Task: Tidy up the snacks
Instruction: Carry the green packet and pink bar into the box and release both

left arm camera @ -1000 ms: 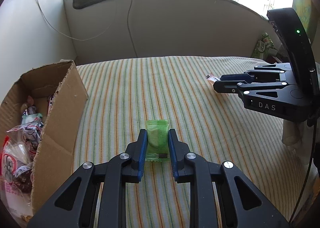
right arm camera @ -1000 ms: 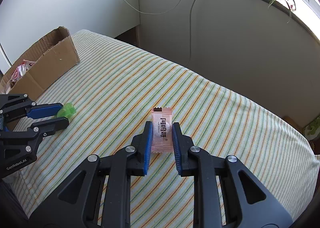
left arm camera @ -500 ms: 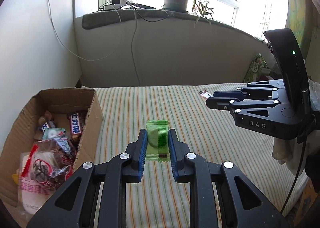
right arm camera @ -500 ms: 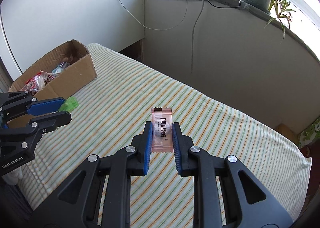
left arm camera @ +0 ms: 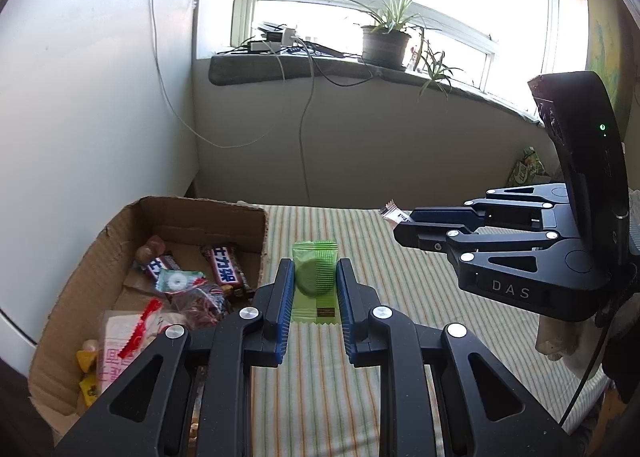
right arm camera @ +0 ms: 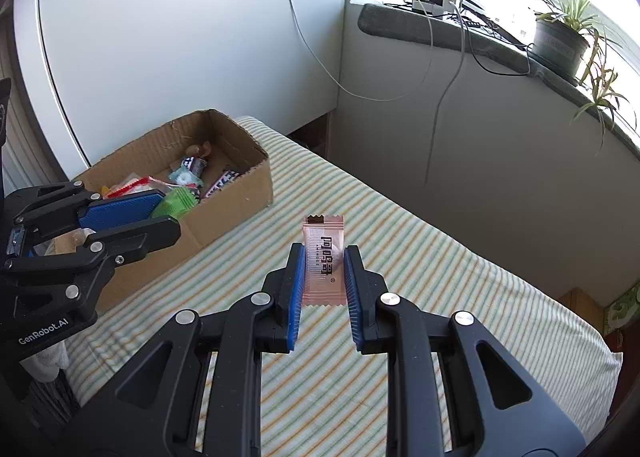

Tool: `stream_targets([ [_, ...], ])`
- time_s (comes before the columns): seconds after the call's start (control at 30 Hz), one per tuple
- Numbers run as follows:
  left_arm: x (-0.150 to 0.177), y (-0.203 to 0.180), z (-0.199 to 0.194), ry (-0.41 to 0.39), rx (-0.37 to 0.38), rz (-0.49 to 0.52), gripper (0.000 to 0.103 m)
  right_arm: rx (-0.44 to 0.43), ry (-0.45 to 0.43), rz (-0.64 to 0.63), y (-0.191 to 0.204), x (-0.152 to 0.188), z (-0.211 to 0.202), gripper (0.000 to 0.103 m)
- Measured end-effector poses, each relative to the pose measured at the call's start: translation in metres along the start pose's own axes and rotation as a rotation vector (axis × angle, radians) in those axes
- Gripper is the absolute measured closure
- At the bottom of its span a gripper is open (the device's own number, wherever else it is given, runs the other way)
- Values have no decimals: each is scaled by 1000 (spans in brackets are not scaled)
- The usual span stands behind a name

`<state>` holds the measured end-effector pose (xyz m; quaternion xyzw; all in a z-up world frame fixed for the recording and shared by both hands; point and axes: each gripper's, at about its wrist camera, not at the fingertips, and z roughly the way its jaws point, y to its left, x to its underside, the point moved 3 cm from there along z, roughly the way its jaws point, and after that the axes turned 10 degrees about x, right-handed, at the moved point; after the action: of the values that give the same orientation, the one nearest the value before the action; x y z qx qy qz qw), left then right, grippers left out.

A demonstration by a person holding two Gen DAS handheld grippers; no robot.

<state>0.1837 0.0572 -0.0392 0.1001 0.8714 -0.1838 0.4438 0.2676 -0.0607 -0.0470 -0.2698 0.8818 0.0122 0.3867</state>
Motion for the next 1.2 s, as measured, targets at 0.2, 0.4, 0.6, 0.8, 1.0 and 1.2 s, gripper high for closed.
stream_targets([
  [0.2,2,17,-15,-25,-29,-22,83,-35,-14,-35,30,-14,3,83],
  [0.4,6,35,-23,-34,-45,-44,83,-63,-21,-64,55,-25,8,83],
  [0.6,9,55,-31,-44,-82,-65,83,-89,-26,-72,74,-35,14,83],
  [0.8,11,74,-39,-56,-118,-90,83,-114,-20,-92,93,-41,22,83],
  [1.0,14,90,-42,-53,-137,-112,83,-132,-21,-110,109,-45,27,83],
  [1.2,15,98,-47,-60,-149,-127,83,-148,-10,-113,119,-43,33,83],
])
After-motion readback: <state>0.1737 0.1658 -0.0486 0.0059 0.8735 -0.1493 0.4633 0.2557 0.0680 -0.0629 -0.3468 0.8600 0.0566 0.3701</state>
